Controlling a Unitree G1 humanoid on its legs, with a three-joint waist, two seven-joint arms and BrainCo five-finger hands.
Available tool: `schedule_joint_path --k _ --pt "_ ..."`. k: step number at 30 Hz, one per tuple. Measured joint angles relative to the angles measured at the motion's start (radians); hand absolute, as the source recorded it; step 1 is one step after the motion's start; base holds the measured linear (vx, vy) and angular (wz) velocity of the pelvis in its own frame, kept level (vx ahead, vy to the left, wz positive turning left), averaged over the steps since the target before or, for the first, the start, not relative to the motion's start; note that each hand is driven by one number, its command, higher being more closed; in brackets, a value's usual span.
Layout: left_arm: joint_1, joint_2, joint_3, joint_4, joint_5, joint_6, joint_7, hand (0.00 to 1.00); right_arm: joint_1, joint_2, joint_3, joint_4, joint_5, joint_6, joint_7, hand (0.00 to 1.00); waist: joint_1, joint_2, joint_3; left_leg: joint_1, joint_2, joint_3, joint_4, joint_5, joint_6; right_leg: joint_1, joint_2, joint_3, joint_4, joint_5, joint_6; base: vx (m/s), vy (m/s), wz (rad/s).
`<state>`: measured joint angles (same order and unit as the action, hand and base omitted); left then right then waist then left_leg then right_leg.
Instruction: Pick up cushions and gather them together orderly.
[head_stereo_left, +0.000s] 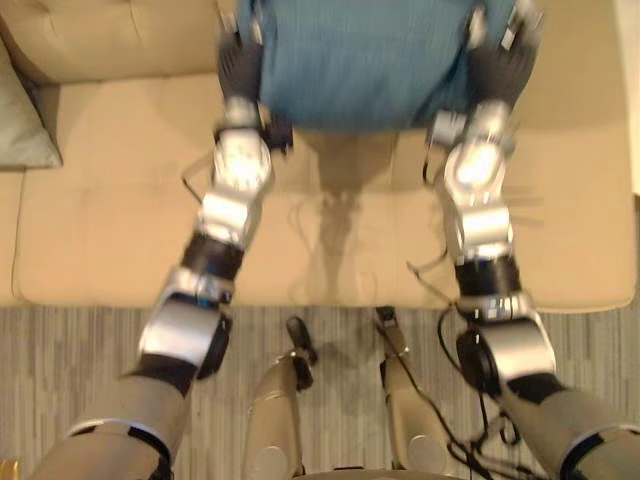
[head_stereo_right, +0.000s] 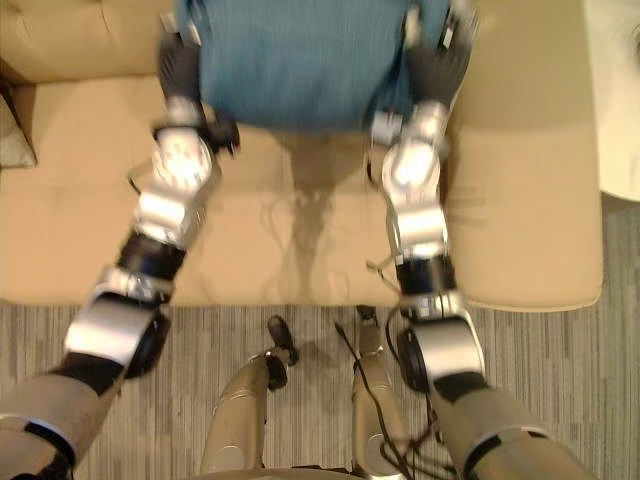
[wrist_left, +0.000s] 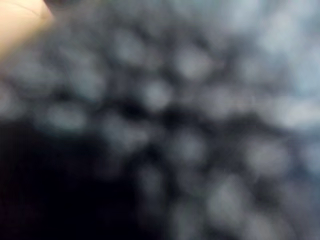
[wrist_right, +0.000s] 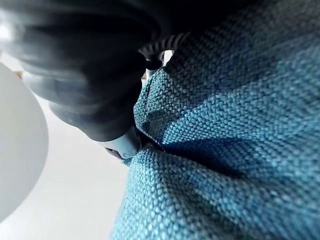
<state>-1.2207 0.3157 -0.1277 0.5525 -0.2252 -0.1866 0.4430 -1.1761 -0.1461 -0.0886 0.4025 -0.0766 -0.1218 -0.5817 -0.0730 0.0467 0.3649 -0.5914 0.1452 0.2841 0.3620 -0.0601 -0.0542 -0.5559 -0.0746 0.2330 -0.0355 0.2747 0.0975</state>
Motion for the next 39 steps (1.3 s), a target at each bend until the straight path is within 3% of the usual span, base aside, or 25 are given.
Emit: schedule_joint_path --k 4,5,6,10,16,20,26,28,39 --pt "-0.281 0.032 0.014 0.086 0.000 -0.032 0.023 1.00 -0.252 -0.037 -0.042 0.052 -0.041 0.010 -0.087 1.00 -0.003 -0.001 0.036 -0.054 -0.019 -0.025 -0.050 0.045 0.002 -0.046 -0.013 -0.028 -0.028 0.023 0.000 -0.03 -0.013 0.25" --pt "-0.329 0.047 0.014 0.087 0.000 -0.041 0.032 0.00 -0.301 -0.043 -0.043 0.052 -0.058 0.010 -0.116 1.00 -0.005 -0.002 0.042 -0.066 -0.027 -0.028 -0.078 0.062 0.002 -0.062 -0.020 -0.033 -0.041 0.032 0.000 -0.01 0.000 0.24" --pt "-0.345 0.052 0.014 0.087 0.001 -0.047 0.039 0.00 -0.319 -0.045 -0.043 0.052 -0.064 0.010 -0.126 0.00 -0.007 -0.001 0.042 -0.073 -0.029 -0.030 -0.089 0.071 0.003 -0.071 -0.023 -0.036 -0.042 0.033 0.000 -0.01 0.001 0.24" --pt "-0.374 0.059 0.015 0.109 0.008 -0.055 0.066 0.00 -0.352 -0.061 -0.061 0.057 -0.126 0.010 -0.182 0.00 -0.004 -0.002 0.053 -0.082 -0.058 -0.039 -0.201 0.139 0.001 -0.112 -0.036 -0.056 -0.061 0.049 -0.001 -0.02 0.003 0.21" --pt "-0.333 0.076 0.023 0.203 0.051 -0.031 0.048 0.00 -0.300 -0.067 -0.050 0.124 -0.143 -0.009 -0.175 0.00 0.003 -0.003 0.087 -0.081 -0.063 -0.049 -0.323 0.208 -0.009 -0.154 -0.034 -0.080 -0.061 0.050 -0.003 -0.05 -0.023 0.12" --pt "-0.181 0.051 0.068 0.204 0.071 -0.019 -0.022 0.00 -0.118 -0.052 -0.008 0.122 -0.149 -0.016 -0.091 0.00 0.004 -0.003 0.087 -0.077 -0.058 -0.050 -0.365 0.227 -0.023 -0.169 -0.025 -0.089 -0.054 0.050 -0.004 -0.05 -0.009 0.01" --pt "0.036 -0.041 0.134 0.205 0.067 0.055 -0.069 0.00 0.148 0.012 0.015 0.136 -0.103 0.063 0.048 0.00 0.009 -0.005 0.088 -0.101 -0.039 -0.024 -0.387 0.247 -0.040 -0.214 -0.009 -0.090 -0.046 0.048 -0.005 -0.06 -0.018 -0.05" --pt "0.070 -0.058 0.166 0.205 0.060 0.062 -0.070 0.00 0.186 0.026 0.019 0.136 -0.079 0.063 0.069 0.00 0.010 -0.005 0.088 -0.108 -0.027 -0.019 -0.378 0.250 -0.038 -0.217 0.000 -0.092 -0.045 0.049 -0.006 -0.05 -0.045 -0.05" --pt "0.142 -0.005 0.209 0.140 0.058 0.062 -0.116 0.00 0.243 0.000 0.076 0.090 0.082 0.041 0.213 0.00 0.031 -0.006 0.088 -0.107 0.015 -0.001 -0.319 0.248 -0.041 -0.208 0.029 -0.099 -0.018 0.041 -0.020 -0.05 -0.056 -0.04"
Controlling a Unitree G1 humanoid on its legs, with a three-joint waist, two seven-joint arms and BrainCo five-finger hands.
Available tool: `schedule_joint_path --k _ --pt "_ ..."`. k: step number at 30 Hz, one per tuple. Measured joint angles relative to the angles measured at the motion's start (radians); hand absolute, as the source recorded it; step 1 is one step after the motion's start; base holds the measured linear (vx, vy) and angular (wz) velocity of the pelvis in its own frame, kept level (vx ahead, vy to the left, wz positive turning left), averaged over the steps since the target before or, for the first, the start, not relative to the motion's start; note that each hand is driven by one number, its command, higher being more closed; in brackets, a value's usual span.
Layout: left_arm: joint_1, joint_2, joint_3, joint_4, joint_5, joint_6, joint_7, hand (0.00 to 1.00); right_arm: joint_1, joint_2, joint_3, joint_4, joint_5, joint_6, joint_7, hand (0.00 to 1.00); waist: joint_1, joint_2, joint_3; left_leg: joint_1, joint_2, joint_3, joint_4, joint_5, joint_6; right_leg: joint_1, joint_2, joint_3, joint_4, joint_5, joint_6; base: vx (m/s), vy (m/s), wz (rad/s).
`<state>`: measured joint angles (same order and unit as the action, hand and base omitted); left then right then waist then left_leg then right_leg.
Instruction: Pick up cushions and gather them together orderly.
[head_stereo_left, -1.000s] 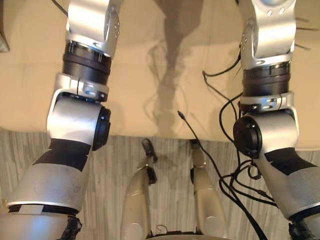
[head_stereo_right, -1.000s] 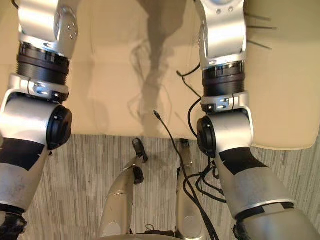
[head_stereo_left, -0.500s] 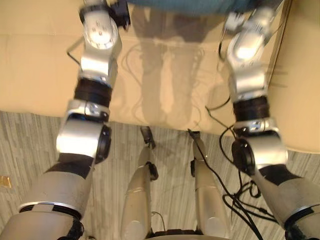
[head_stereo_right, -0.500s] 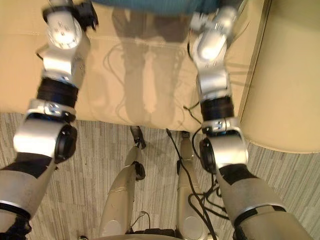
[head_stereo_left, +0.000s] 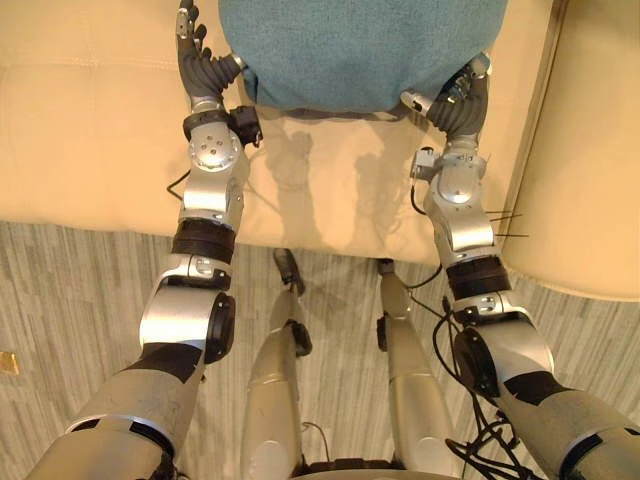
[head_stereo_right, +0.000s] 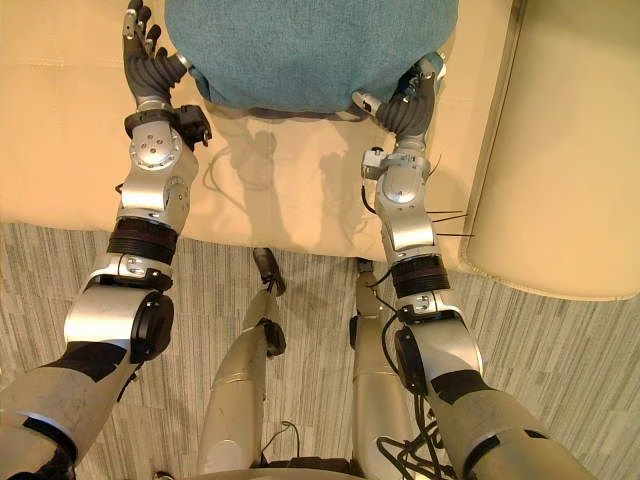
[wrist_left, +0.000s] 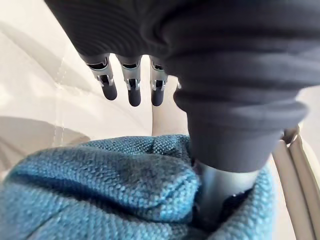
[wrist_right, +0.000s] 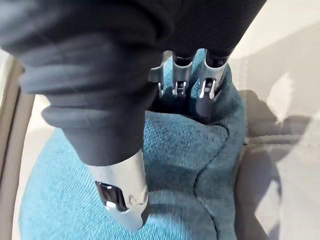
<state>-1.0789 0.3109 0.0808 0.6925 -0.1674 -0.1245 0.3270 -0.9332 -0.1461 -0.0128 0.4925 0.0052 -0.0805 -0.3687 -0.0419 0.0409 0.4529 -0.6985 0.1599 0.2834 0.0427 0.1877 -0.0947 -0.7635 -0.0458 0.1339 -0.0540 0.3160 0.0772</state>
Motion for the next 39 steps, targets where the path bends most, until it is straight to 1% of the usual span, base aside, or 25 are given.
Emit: schedule_joint_path --k 2,5,6,8,10,12,13,14,15,17,19,21,22,23,24,26,29,31,33,34,35,36,37,38,39 --pt "0.021 0.022 0.000 -0.024 -0.001 0.000 -0.006 0.00 0.006 -0.013 0.020 -0.014 0.018 -0.002 0.019 0.00 -0.003 0.000 0.000 0.004 0.002 0.001 0.007 0.000 0.000 0.007 0.000 -0.001 0.000 0.003 -0.003 -0.02 -0.035 -0.01" --pt "0.100 0.050 0.000 -0.083 -0.029 -0.007 -0.043 0.00 0.074 -0.053 0.042 -0.081 0.045 -0.004 0.057 0.00 0.000 -0.001 -0.001 0.038 0.007 0.000 0.013 -0.004 0.000 0.047 0.004 -0.010 0.001 0.000 -0.007 -0.03 -0.039 0.01" --pt "0.175 0.072 0.002 -0.127 -0.038 -0.014 -0.054 0.00 0.132 -0.082 0.054 -0.149 0.047 -0.005 0.073 0.00 0.001 -0.002 -0.001 0.059 0.014 -0.003 0.033 -0.019 -0.004 0.078 0.008 -0.017 0.001 -0.006 -0.010 -0.02 -0.042 -0.01" --pt "0.267 0.086 0.005 -0.163 -0.049 -0.021 -0.074 0.00 0.199 -0.111 0.062 -0.206 0.066 -0.013 0.099 0.00 0.003 -0.002 -0.001 0.093 0.019 -0.005 0.047 -0.033 -0.005 0.117 0.011 -0.020 0.003 -0.016 -0.019 -0.02 -0.048 -0.04" --pt "0.420 0.087 0.022 -0.239 -0.058 -0.032 -0.103 0.00 0.328 -0.157 0.062 -0.310 0.066 -0.025 0.140 0.00 0.007 -0.003 -0.001 0.151 0.029 -0.006 0.074 -0.061 -0.006 0.168 0.017 -0.025 0.048 -0.059 -0.025 0.00 -0.044 -0.05" --pt "0.529 0.083 0.041 -0.297 -0.058 -0.039 -0.120 0.00 0.428 -0.172 0.051 -0.374 0.066 -0.032 0.161 0.00 0.007 -0.006 -0.003 0.188 0.032 -0.007 0.094 -0.080 -0.005 0.195 0.019 -0.032 0.083 -0.099 -0.027 0.02 -0.024 -0.04" --pt "0.616 0.079 0.051 -0.330 -0.058 -0.040 -0.132 0.00 0.514 -0.175 0.032 -0.423 0.066 -0.051 0.176 0.00 0.007 -0.008 -0.004 0.222 0.033 -0.006 0.107 -0.096 -0.005 0.224 0.018 -0.043 0.104 -0.119 -0.029 0.03 -0.023 -0.08" --pt "0.699 0.071 0.060 -0.350 -0.058 -0.040 -0.138 0.00 0.593 -0.173 0.014 -0.453 0.066 -0.069 0.182 0.00 0.008 -0.015 -0.019 0.249 0.033 -0.002 0.116 -0.114 -0.004 0.245 0.014 -0.055 0.116 -0.136 -0.032 0.04 -0.018 -0.12" --pt "0.738 0.063 0.068 -0.355 -0.058 -0.040 -0.147 0.00 0.631 -0.173 0.007 -0.464 0.066 -0.072 0.190 0.00 0.010 -0.022 -0.031 0.261 0.033 0.005 0.119 -0.123 -0.005 0.252 0.013 -0.058 0.122 -0.141 -0.034 0.06 -0.014 -0.20" --pt "0.876 0.033 0.080 -0.368 -0.057 -0.040 -0.178 0.00 0.776 -0.157 -0.020 -0.473 0.063 -0.076 0.222 0.00 0.022 -0.047 -0.082 0.301 0.039 0.019 0.137 -0.155 -0.003 0.291 0.014 -0.061 0.120 -0.150 -0.038 0.08 -0.019 -0.21" --pt "0.964 -0.001 0.078 -0.369 -0.056 -0.038 -0.216 0.00 0.877 -0.127 -0.044 -0.469 0.062 -0.076 0.246 0.00 0.026 -0.056 -0.110 0.339 0.043 0.023 0.151 -0.180 -0.008 0.331 0.015 -0.066 0.120 -0.163 -0.036 0.08 -0.026 -0.12" --pt "1.056 -0.034 0.076 -0.367 -0.052 -0.038 -0.251 0.00 0.970 -0.099 -0.056 -0.438 0.060 -0.078 0.275 0.00 0.026 -0.059 -0.145 0.381 0.046 0.026 0.162 -0.205 -0.012 0.377 0.015 -0.071 0.119 -0.176 -0.037 0.09 -0.009 -0.11" --pt "1.110 -0.055 0.074 -0.351 -0.033 -0.037 -0.279 0.00 1.023 -0.084 -0.067 -0.385 0.048 -0.078 0.299 0.00 0.025 -0.058 -0.174 0.407 0.048 0.025 0.170 -0.221 -0.012 0.404 0.016 -0.072 0.119 -0.188 -0.033 0.11 0.012 -0.07" --pt "1.153 -0.076 0.074 -0.303 -0.018 -0.036 -0.305 0.00 1.062 -0.073 -0.073 -0.296 0.027 -0.075 0.320 0.00 0.024 -0.059 -0.211 0.437 0.047 0.024 0.170 -0.232 -0.013 0.433 0.016 -0.072 0.118 -0.198 -0.031 0.10 0.017 -0.06" --pt "1.170 -0.082 0.072 -0.274 -0.012 -0.035 -0.314 0.00 1.076 -0.072 -0.073 -0.249 0.018 -0.069 0.330 0.00 0.023 -0.058 -0.226 0.452 0.046 0.023 0.169 -0.236 -0.013 0.448 0.016 -0.072 0.116 -0.203 -0.029 0.11 0.020 -0.03" --pt "1.219 -0.103 0.066 -0.165 0.032 -0.021 -0.359 0.00 1.118 -0.062 -0.089 -0.095 -0.025 -0.059 0.370 0.00 0.006 -0.058 -0.263 0.514 0.043 0.024 0.167 -0.261 -0.020 0.517 0.018 -0.069 0.096 -0.212 -0.020 0.10 0.023 -0.06" --pt "1.266 -0.121 0.066 -0.080 0.070 -0.003 -0.393 0.00 1.145 -0.054 -0.103 0.009 -0.056 -0.047 0.395 0.00 0.002 -0.064 -0.292 0.570 0.039 0.055 0.165 -0.282 -0.022 0.555 0.017 -0.034 0.074 -0.205 -0.011 0.06 0.050 -0.31" --pt "1.290 -0.133 0.067 -0.026 0.097 0.007 -0.394 0.00 1.146 -0.054 -0.111 0.074 -0.058 -0.040 0.395 0.00 0.004 -0.068 -0.303 0.597 0.037 0.088 0.168 -0.292 -0.024 0.570 0.017 0.002 0.068 -0.194 -0.007 0.04 0.044 -0.45" --pt "1.298 -0.134 0.067 -0.003 0.111 0.011 -0.395 0.00 1.143 -0.048 -0.111 0.119 -0.073 -0.029 0.394 0.00 0.004 -0.070 -0.307 0.596 0.041 0.106 0.191 -0.302 -0.015 0.567 0.018 0.012 0.071 -0.182 0.000 0.01 0.036 -0.33" --pt "1.294 -0.133 0.067 -0.002 0.116 0.012 -0.392 0.00 1.143 -0.041 -0.109 0.141 -0.077 -0.025 0.393 0.00 0.004 -0.071 -0.308 0.584 0.050 0.116 0.220 -0.309 -0.004 0.555 0.020 0.006 0.082 -0.162 0.010 -0.06 0.030 -0.37" --pt "1.291 -0.135 0.067 -0.005 0.122 0.012 -0.391 0.00 1.141 -0.035 -0.104 0.156 -0.077 -0.025 0.393 0.00 0.011 -0.069 -0.309 0.582 0.057 0.128 0.223 -0.309 0.000 0.542 0.021 0.003 0.086 -0.136 0.035 -0.08 0.011 -0.35" --pt "1.293 -0.140 0.069 -0.009 0.122 0.011 -0.390 0.00 1.136 -0.032 -0.101 0.162 -0.077 -0.023 0.393 0.00 0.020 -0.057 -0.310 0.577 0.089 0.138 0.218 -0.307 0.006 0.536 0.028 -0.001 0.094 -0.130 0.043 -0.14 0.000 -0.23" --pt "1.292 -0.149 0.075 -0.011 0.123 0.011 -0.387 0.00 1.135 -0.013 -0.102 0.167 -0.076 -0.019 0.393 0.00 0.014 -0.052 -0.307 0.577 0.100 0.132 0.223 -0.302 0.003 0.465 0.021 -0.078 0.399 -0.306 -0.012 -0.14 -0.024 0.11" --pt "1.298 -0.149 0.073 -0.012 0.123 0.012 -0.386 0.00 1.150 -0.001 -0.102 0.174 -0.076 -0.019 0.393 0.00 0.012 -0.050 -0.306 0.595 0.097 0.115 0.230 -0.301 0.002 0.446 -0.008 -0.109 0.619 -0.401 0.001 -0.09 -0.087 0.37" --pt "1.303 -0.148 0.072 -0.013 0.124 0.014 -0.383 0.00 1.163 0.008 -0.100 0.179 -0.075 -0.020 0.393 0.00 0.011 -0.064 -0.314 0.595 0.094 0.098 0.246 -0.301 0.002 0.449 -0.032 -0.109 0.756 -0.443 0.024 -0.08 -0.184 0.55"
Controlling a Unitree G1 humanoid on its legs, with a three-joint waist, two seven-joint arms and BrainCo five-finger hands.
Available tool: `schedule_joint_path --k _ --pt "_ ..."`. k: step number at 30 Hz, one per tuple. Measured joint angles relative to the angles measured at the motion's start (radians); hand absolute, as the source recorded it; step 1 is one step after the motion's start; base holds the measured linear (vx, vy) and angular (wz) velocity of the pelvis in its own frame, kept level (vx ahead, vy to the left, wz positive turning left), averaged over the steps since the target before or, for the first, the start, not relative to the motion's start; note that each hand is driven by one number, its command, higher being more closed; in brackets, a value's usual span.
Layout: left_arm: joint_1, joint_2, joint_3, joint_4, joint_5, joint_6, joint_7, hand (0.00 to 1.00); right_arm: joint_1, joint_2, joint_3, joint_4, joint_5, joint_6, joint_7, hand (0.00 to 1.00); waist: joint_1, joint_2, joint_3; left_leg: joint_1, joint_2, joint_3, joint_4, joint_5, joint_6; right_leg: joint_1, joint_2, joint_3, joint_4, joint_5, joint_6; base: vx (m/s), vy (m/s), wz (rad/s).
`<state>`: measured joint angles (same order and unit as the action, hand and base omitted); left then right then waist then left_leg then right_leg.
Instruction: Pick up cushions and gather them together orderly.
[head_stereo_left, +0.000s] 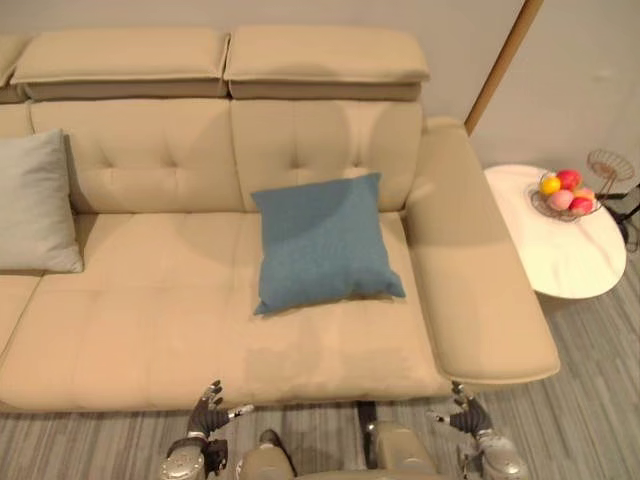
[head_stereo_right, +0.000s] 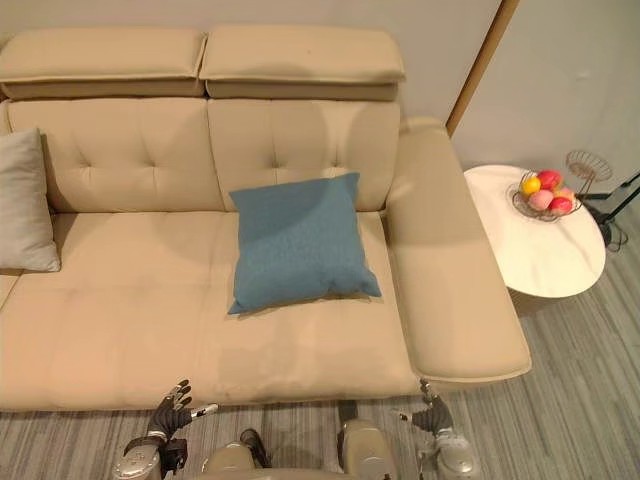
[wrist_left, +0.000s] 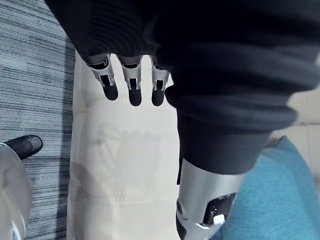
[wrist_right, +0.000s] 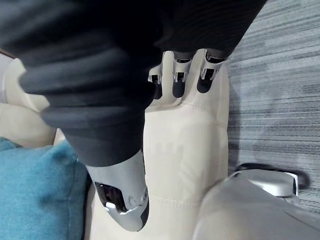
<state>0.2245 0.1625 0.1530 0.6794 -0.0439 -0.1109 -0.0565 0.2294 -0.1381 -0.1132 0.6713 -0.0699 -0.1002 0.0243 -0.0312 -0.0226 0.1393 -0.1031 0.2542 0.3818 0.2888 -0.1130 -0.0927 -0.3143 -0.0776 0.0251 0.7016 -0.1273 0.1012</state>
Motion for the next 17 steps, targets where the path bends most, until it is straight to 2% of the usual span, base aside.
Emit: schedule_joint_path --k 1,2,3,4,5,6,7,8,9,10,11,13,14,16,17 --pt "0.005 0.002 -0.002 -0.002 0.000 0.000 0.005 0.00 0.002 0.004 0.008 0.016 0.000 0.000 0.000 0.00 0.000 -0.018 -0.011 -0.013 -0.010 -0.021 0.012 0.003 -0.005 0.016 -0.024 0.008 0.079 -0.031 0.026 -0.10 -0.288 0.61" --pt "0.006 0.008 -0.001 -0.004 0.000 0.004 0.016 0.00 0.003 0.005 0.012 0.031 0.000 0.000 0.000 0.00 0.002 -0.040 -0.020 -0.027 -0.020 -0.041 0.026 0.011 -0.018 0.028 -0.033 0.017 0.093 -0.065 0.053 -0.13 -0.275 0.58" --pt "0.004 0.008 0.007 -0.004 0.000 0.007 0.018 0.00 -0.002 0.002 0.011 0.039 0.001 0.000 -0.002 0.00 0.002 -0.043 -0.020 -0.028 -0.025 -0.058 0.025 0.019 -0.026 0.033 -0.028 0.017 0.073 -0.079 0.059 -0.10 -0.224 0.34" --pt "-0.004 -0.021 0.006 -0.004 -0.001 0.015 0.017 0.00 -0.015 -0.011 0.005 0.048 0.003 -0.001 -0.007 0.00 0.022 -0.023 -0.031 -0.045 -0.016 -0.077 -0.021 0.064 -0.023 0.055 0.001 0.001 -0.036 -0.093 0.057 -0.13 -0.177 -0.02" --pt "-0.001 -0.042 0.006 -0.008 -0.003 0.014 0.019 0.00 -0.034 -0.025 0.001 0.045 0.018 -0.005 -0.018 0.00 0.046 -0.004 -0.043 -0.082 -0.004 -0.075 -0.063 0.111 -0.019 0.072 0.024 0.003 -0.134 -0.114 0.024 -0.18 -0.174 -0.10" --pt "-0.007 -0.043 0.005 -0.014 -0.003 0.013 0.021 0.00 -0.045 -0.026 -0.003 0.040 0.027 -0.006 -0.025 0.00 0.048 -0.004 -0.041 -0.102 -0.008 -0.076 -0.071 0.132 -0.036 0.060 0.023 -0.001 -0.170 -0.133 -0.009 -0.24 -0.219 0.10" --pt "-0.034 -0.049 0.004 -0.007 -0.003 0.016 0.027 0.00 -0.081 -0.032 -0.013 0.048 0.031 -0.004 -0.034 0.00 0.046 0.010 -0.011 -0.142 -0.006 -0.094 -0.083 0.164 -0.043 0.042 0.030 -0.015 -0.198 -0.150 -0.057 -0.28 -0.225 0.36" --pt "-0.037 -0.056 0.002 -0.010 -0.004 0.018 0.037 0.00 -0.095 -0.039 -0.016 0.051 0.031 0.001 -0.044 0.00 0.043 0.040 0.006 -0.154 0.013 -0.116 -0.111 0.196 -0.054 0.036 0.054 -0.039 -0.212 -0.130 -0.073 -0.29 -0.201 0.35" --pt "-0.031 -0.056 0.003 -0.014 -0.005 0.018 0.040 0.00 -0.090 -0.038 -0.016 0.050 0.032 0.002 -0.046 0.00 0.042 0.048 0.002 -0.155 0.019 -0.122 -0.141 0.196 -0.061 0.029 0.057 -0.055 -0.220 -0.119 -0.088 -0.31 -0.139 0.32" --pt "-0.029 -0.056 0.004 -0.021 -0.005 0.018 0.044 0.00 -0.082 -0.032 -0.022 0.049 0.037 0.003 -0.048 0.00 0.044 0.042 0.006 -0.154 0.025 -0.125 -0.155 0.171 -0.066 0.032 0.050 -0.078 -0.253 -0.096 -0.116 -0.22 -0.070 0.33" --pt "-0.030 -0.056 0.003 -0.026 -0.005 0.018 0.044 0.00 -0.080 -0.025 -0.035 0.048 0.042 0.002 -0.048 0.00 0.040 0.033 0.011 -0.169 0.025 -0.125 -0.115 0.162 -0.048 0.033 0.042 -0.089 -0.263 -0.093 -0.124 -0.24 -0.080 0.43" --pt "-0.025 -0.060 0.001 -0.053 -0.004 0.018 0.040 0.00 -0.072 -0.011 -0.067 0.045 0.055 0.003 -0.061 0.00 0.041 0.015 0.017 -0.183 0.010 -0.130 0.117 0.111 -0.007 0.033 0.020 -0.101 -0.290 -0.065 -0.132 -0.21 -0.066 0.32" --pt "-0.026 -0.062 -0.002 -0.055 -0.004 0.018 0.038 0.00 -0.065 -0.007 -0.076 0.026 0.062 0.003 -0.068 0.00 0.041 0.023 0.011 -0.155 0.004 -0.130 0.177 0.025 -0.007 0.040 0.021 -0.109 -0.313 -0.044 -0.126 -0.15 0.002 0.20" --pt "-0.029 -0.063 -0.002 -0.052 -0.004 0.018 0.037 0.00 -0.063 -0.003 -0.083 0.025 0.062 0.002 -0.068 0.00 0.039 0.027 0.010 -0.083 -0.014 -0.131 0.136 -0.041 -0.018 0.039 0.024 -0.111 -0.340 -0.017 -0.115 -0.12 0.076 0.09" --pt "-0.035 -0.065 -0.005 -0.045 -0.004 0.018 0.037 0.00 -0.071 -0.003 -0.089 0.034 0.062 0.002 -0.068 0.00 0.029 0.041 0.001 -0.026 -0.037 -0.128 -0.006 -0.052 -0.032 0.043 0.029 -0.114 -0.383 0.011 -0.088 -0.10 0.078 0.02"
